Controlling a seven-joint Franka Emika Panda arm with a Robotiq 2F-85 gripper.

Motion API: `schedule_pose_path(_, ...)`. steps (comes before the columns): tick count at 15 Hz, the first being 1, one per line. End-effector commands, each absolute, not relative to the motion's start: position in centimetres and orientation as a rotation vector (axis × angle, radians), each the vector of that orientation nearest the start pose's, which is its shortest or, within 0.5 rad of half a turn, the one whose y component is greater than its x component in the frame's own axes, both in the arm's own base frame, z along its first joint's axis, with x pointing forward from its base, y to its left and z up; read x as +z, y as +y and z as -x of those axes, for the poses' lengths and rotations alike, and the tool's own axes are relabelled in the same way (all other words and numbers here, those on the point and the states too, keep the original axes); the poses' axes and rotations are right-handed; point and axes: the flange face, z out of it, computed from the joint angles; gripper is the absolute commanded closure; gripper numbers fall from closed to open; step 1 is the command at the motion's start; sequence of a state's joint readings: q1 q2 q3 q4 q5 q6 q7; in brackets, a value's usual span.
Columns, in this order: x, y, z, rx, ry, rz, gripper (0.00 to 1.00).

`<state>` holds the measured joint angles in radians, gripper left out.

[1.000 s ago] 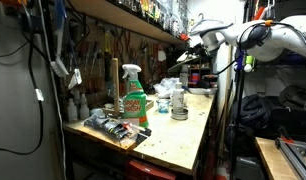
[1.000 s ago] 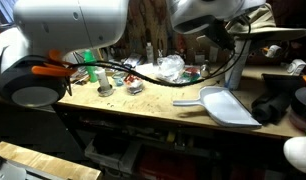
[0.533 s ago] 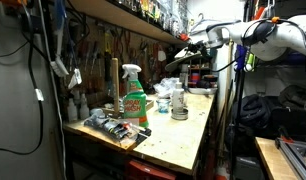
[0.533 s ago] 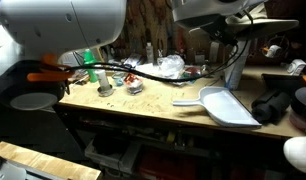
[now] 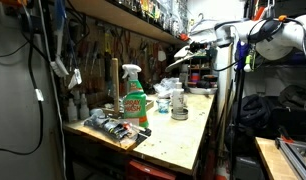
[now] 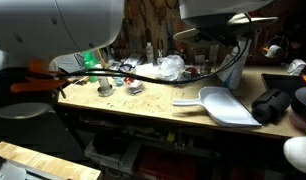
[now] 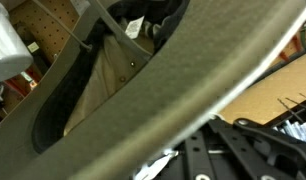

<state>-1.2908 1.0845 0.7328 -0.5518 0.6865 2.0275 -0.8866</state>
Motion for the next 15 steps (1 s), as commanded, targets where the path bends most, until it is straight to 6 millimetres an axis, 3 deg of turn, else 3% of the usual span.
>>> schedule_pose_path(1,50.6,-67.8,-43.1,-1.601,0.248,2.101,0.99)
schedule_pose_path(7,50.0,-66.0,-41.6,-1.424,0.044,2.07,0.99)
schedule_pose_path(15,49.6,-63.1,-41.4,-1.259,-0.101,1.973,0.99)
